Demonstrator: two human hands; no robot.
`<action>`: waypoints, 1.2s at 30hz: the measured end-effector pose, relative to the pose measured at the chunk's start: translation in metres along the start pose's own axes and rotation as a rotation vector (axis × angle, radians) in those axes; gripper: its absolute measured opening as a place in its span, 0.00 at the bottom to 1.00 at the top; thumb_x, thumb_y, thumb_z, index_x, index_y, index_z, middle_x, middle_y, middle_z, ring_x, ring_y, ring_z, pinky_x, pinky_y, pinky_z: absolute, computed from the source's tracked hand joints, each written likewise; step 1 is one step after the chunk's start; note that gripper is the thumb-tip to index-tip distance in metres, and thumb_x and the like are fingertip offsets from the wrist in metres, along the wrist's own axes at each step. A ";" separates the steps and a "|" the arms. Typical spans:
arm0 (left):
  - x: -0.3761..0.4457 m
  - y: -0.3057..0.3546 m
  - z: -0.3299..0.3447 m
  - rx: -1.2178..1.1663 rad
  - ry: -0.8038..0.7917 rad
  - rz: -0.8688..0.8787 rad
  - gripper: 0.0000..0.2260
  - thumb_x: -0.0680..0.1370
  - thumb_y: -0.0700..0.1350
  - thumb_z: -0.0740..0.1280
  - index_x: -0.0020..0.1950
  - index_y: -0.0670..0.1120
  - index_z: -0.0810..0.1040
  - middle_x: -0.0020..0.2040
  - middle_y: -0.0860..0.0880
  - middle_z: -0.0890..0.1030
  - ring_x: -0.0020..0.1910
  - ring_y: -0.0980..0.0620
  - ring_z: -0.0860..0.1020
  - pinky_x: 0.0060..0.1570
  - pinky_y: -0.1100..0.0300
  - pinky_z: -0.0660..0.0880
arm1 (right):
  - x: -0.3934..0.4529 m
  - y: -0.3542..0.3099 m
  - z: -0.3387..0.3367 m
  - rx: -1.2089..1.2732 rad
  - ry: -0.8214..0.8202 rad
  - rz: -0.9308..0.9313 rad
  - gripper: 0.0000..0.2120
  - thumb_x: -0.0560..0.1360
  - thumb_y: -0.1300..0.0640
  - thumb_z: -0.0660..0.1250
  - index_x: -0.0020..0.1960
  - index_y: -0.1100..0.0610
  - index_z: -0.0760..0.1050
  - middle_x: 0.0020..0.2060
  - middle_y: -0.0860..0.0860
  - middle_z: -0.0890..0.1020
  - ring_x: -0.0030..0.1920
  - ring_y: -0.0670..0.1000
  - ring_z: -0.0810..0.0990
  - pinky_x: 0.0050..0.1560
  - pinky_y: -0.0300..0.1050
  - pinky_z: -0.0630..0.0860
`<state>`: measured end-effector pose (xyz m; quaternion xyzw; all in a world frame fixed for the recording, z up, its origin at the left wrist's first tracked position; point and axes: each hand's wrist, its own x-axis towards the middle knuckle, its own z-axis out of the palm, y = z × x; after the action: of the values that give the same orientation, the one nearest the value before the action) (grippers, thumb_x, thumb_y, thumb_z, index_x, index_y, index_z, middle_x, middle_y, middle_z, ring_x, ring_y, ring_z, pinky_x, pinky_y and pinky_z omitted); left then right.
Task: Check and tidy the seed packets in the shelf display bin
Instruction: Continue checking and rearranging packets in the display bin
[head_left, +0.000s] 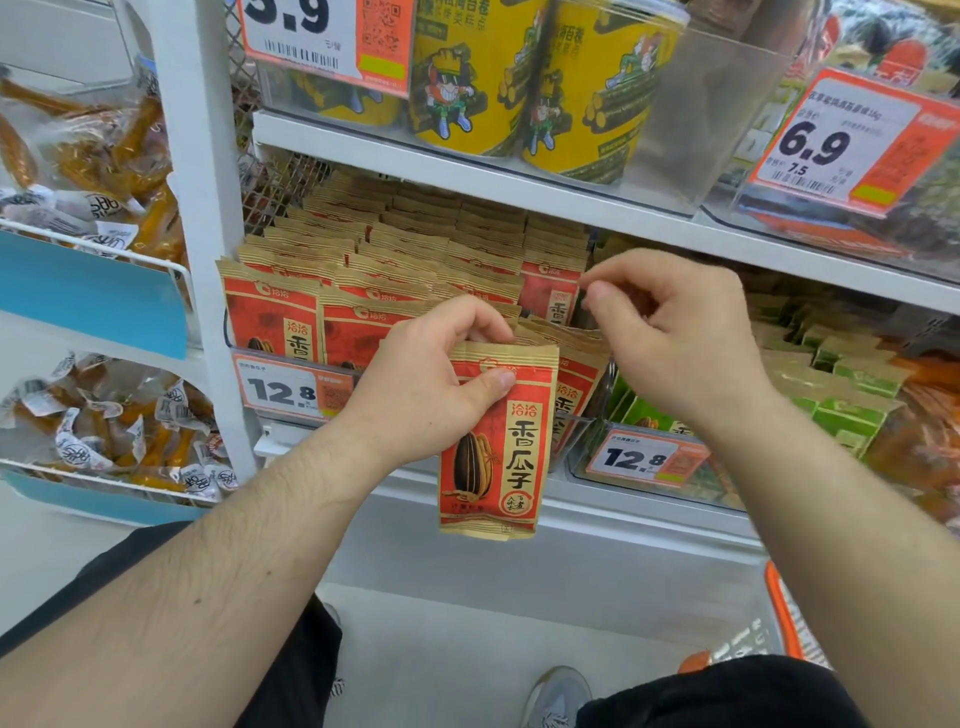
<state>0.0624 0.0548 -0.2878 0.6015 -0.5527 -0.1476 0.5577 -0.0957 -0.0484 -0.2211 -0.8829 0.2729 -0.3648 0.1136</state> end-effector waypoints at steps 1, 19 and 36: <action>-0.001 0.001 0.002 0.005 -0.007 0.005 0.15 0.73 0.40 0.74 0.44 0.59 0.74 0.46 0.56 0.81 0.48 0.58 0.81 0.45 0.50 0.81 | -0.009 -0.004 0.002 0.090 0.060 0.092 0.05 0.75 0.57 0.67 0.46 0.50 0.82 0.34 0.39 0.79 0.33 0.38 0.74 0.36 0.29 0.68; -0.008 0.009 0.016 -0.094 -0.141 0.103 0.07 0.74 0.44 0.68 0.43 0.58 0.79 0.39 0.64 0.81 0.41 0.63 0.79 0.42 0.69 0.73 | -0.066 -0.002 0.017 1.016 -0.096 0.732 0.16 0.75 0.64 0.65 0.29 0.59 0.80 0.23 0.56 0.74 0.19 0.49 0.66 0.21 0.37 0.61; -0.007 0.008 0.022 -0.084 -0.153 0.089 0.06 0.74 0.45 0.68 0.43 0.58 0.80 0.39 0.63 0.81 0.41 0.62 0.79 0.43 0.65 0.73 | -0.070 0.003 0.014 1.048 -0.114 0.708 0.14 0.76 0.64 0.64 0.33 0.60 0.80 0.25 0.56 0.75 0.20 0.49 0.67 0.20 0.37 0.62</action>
<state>0.0386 0.0513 -0.2914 0.5395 -0.6131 -0.1913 0.5446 -0.1279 -0.0116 -0.2730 -0.5842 0.3271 -0.3425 0.6591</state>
